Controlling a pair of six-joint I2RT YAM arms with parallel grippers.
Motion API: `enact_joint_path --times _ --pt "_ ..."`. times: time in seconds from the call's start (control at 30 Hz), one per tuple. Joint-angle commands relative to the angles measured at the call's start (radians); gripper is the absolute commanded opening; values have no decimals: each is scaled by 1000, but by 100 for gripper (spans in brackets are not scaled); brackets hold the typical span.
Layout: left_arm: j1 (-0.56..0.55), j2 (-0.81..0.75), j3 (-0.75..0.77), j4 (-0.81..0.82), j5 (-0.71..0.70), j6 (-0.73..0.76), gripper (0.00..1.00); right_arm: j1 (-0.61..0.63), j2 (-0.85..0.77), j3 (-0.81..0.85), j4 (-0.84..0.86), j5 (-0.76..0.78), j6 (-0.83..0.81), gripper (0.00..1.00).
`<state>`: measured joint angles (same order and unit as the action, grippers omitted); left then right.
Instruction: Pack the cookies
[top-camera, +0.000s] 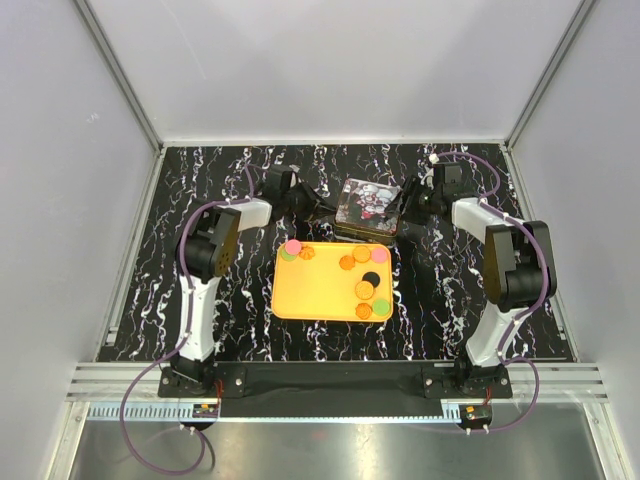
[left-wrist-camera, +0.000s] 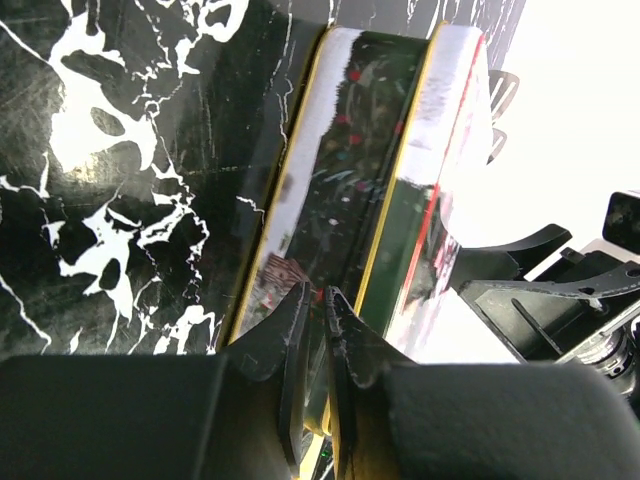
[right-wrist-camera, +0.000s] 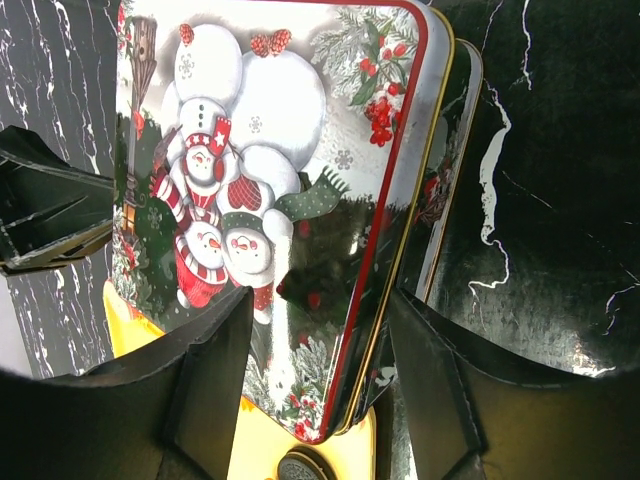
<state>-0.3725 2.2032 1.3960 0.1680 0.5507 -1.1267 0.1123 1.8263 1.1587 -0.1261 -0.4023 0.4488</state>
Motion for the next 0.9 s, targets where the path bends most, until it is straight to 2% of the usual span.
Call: enact_joint_path --times 0.0,0.4,0.53,0.63,0.67,0.73,0.77,0.87 --pt "-3 -71 -9 -15 -15 53 18 13 -42 -2 -3 11 -7 64" --pt "41 -85 -38 -102 -24 140 24 -2 -22 6 -9 26 1 68" --pt "60 -94 -12 -134 -34 172 41 -16 -22 9 0 22 11 68" --pt "73 -91 23 -156 -37 197 47 -25 -18 24 2 19 16 69" --pt "78 -88 31 -157 -37 203 52 -29 -13 27 11 19 16 70" --pt "86 -80 63 -150 -20 215 57 -36 -7 32 17 20 21 70" --pt "86 -67 76 -139 -6 220 64 -36 1 33 26 17 22 70" --pt "87 -40 129 -110 37 237 73 -39 21 44 43 5 28 70"
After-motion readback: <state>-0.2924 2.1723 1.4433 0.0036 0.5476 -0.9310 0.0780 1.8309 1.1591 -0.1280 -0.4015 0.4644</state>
